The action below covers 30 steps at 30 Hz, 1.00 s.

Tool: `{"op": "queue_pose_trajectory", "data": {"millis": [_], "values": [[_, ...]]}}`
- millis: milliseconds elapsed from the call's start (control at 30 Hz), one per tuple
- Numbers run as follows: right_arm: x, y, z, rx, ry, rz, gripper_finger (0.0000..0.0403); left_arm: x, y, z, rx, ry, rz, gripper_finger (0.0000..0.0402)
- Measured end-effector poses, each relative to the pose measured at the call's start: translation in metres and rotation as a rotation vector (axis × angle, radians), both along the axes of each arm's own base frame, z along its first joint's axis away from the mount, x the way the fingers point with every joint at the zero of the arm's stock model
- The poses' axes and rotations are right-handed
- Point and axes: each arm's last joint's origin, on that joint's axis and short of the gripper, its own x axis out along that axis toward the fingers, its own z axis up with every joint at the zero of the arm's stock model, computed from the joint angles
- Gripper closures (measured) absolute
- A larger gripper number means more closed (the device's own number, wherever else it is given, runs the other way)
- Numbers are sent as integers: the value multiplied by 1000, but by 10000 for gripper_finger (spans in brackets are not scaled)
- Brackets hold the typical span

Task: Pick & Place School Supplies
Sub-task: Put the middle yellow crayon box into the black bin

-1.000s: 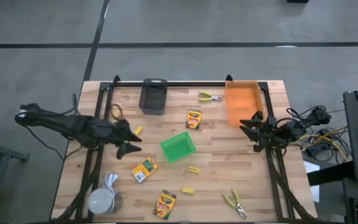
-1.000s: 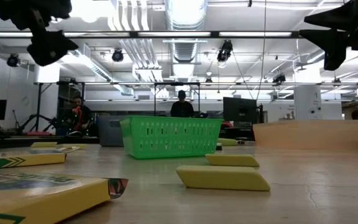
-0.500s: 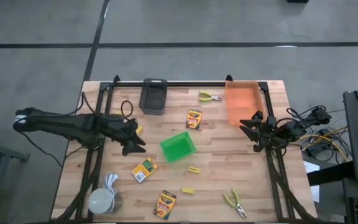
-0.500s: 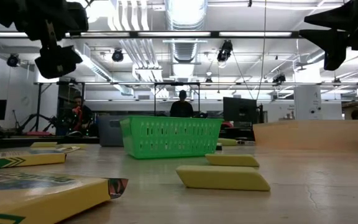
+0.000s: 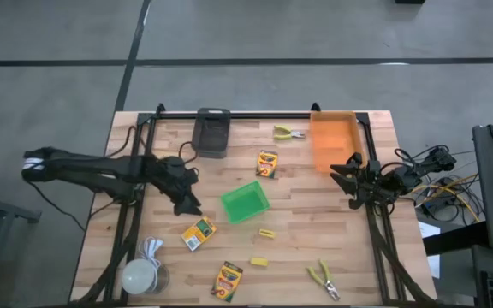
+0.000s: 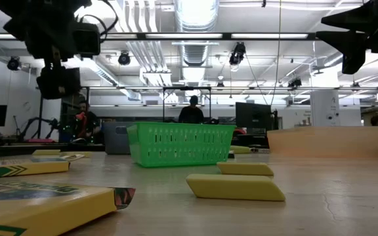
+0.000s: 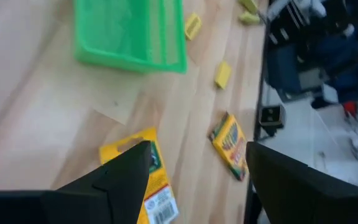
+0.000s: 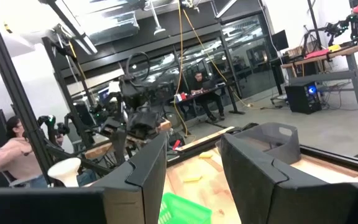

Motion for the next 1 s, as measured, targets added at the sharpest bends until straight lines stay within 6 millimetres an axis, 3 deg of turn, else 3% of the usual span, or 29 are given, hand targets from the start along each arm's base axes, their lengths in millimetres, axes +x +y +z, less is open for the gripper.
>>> {"op": "queue_pose_trajectory", "data": {"millis": [267,433,600,1000], "values": [[0,0,0,0,0,1,255,13,-2,-27,-88,19,-68,133],[0,0,0,0,0,0,255,11,-2,-46,-117,-9,-76,133],[0,0,0,0,0,0,255,2,9,-64,-98,56,38,133],[0,0,0,0,0,0,255,4,10,-78,-99,106,73,133]]}}
